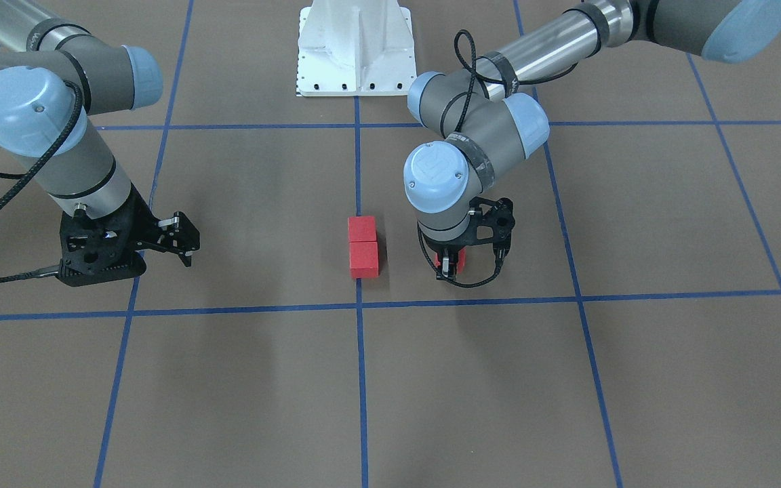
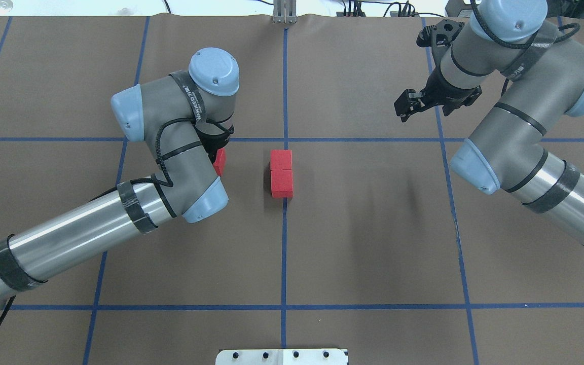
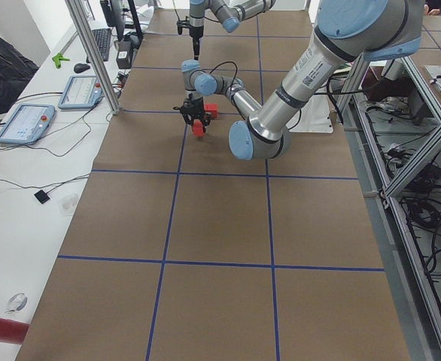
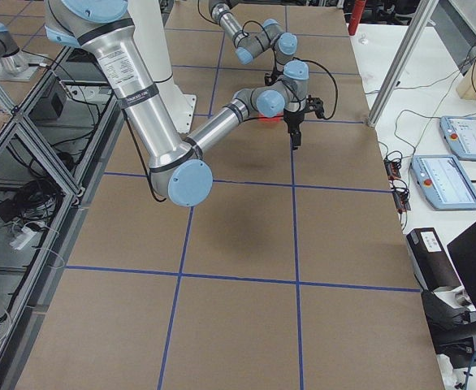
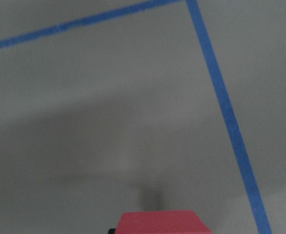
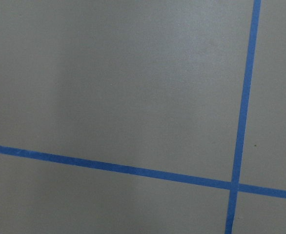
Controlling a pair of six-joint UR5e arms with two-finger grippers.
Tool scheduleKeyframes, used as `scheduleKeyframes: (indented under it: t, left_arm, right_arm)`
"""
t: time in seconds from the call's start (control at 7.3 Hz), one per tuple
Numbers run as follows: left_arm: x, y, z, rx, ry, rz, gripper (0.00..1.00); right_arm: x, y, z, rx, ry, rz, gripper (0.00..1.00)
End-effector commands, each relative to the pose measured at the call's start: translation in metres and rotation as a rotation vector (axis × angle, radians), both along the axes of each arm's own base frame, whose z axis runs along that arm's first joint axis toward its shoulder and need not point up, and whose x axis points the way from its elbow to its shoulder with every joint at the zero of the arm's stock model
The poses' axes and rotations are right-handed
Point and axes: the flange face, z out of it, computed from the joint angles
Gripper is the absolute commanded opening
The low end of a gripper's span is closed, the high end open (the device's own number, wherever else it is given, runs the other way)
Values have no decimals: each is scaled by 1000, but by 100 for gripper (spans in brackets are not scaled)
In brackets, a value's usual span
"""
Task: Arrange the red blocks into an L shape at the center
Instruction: 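Carry the cube beside the two-cube pair with the left gripper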
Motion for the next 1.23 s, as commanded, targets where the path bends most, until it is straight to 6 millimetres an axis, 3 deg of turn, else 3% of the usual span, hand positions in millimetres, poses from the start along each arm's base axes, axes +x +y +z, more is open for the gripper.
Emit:
scheduleKeyframes:
  t: [0.0, 0.41, 0.82, 1.1]
  left_arm:
    - [2, -7, -6, -4, 0, -13, 0]
    - [7, -10, -27, -7, 53, -77, 0]
    - [33, -27, -41, -34, 89, -149, 0]
    - [36, -27, -46, -36, 90, -150, 0]
  right_arm:
    - [2, -1, 0, 2, 1, 4, 99]
    - [3, -2, -1, 5, 1, 5, 99]
    - [5, 0, -4, 10, -4, 8, 99]
    - [6, -1, -3, 10, -2, 10, 99]
